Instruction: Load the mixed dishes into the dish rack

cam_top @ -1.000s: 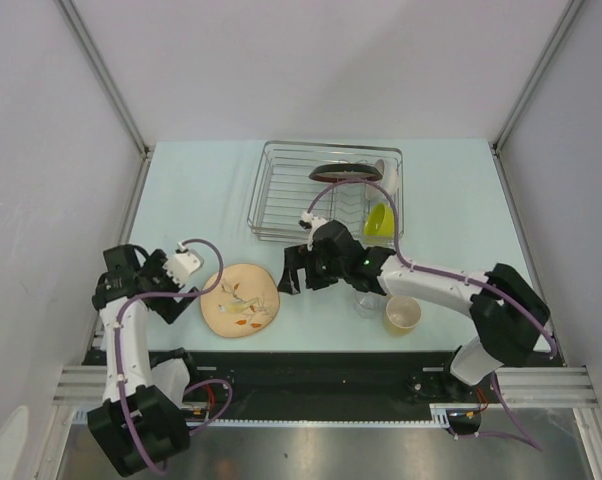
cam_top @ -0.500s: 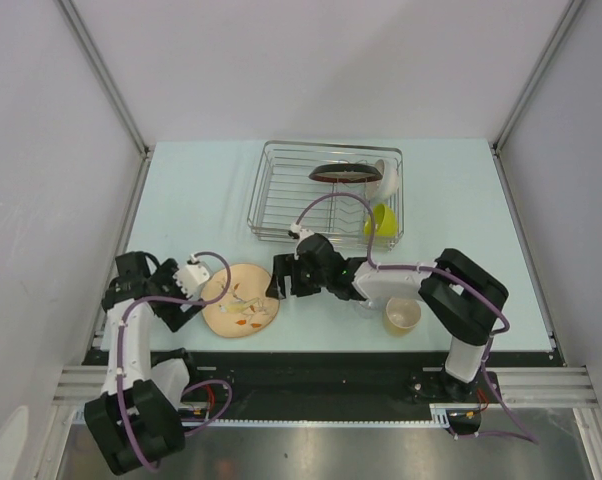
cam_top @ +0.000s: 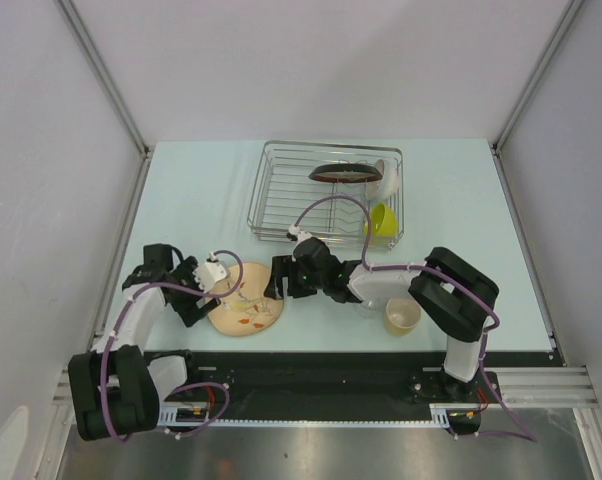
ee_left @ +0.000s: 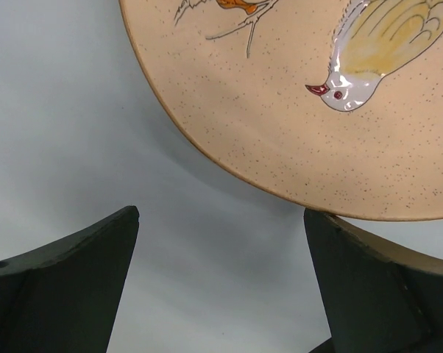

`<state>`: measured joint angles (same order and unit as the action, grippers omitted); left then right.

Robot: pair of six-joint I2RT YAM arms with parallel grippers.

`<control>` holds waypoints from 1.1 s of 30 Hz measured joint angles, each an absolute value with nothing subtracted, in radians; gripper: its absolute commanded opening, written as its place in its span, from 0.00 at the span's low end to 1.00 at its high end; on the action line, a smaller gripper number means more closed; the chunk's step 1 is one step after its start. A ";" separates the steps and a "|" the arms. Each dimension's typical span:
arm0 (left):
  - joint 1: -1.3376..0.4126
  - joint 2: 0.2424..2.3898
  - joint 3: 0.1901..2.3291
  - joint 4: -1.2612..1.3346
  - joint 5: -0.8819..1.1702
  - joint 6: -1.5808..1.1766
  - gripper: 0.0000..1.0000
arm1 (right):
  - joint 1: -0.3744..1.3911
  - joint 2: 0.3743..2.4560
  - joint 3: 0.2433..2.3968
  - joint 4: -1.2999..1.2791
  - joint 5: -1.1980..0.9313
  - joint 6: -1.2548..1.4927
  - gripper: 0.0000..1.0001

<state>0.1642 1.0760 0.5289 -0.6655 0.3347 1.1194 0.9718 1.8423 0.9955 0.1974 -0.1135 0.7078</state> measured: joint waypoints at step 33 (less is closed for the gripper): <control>-0.039 1.282 0.624 -0.575 0.185 0.991 1.00 | 0.920 1.912 0.968 0.350 -0.036 0.768 0.00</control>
<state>-0.0395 1.2819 0.6239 -0.5747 0.1848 0.9909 0.9195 1.9121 0.9676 0.3504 -0.0360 0.7677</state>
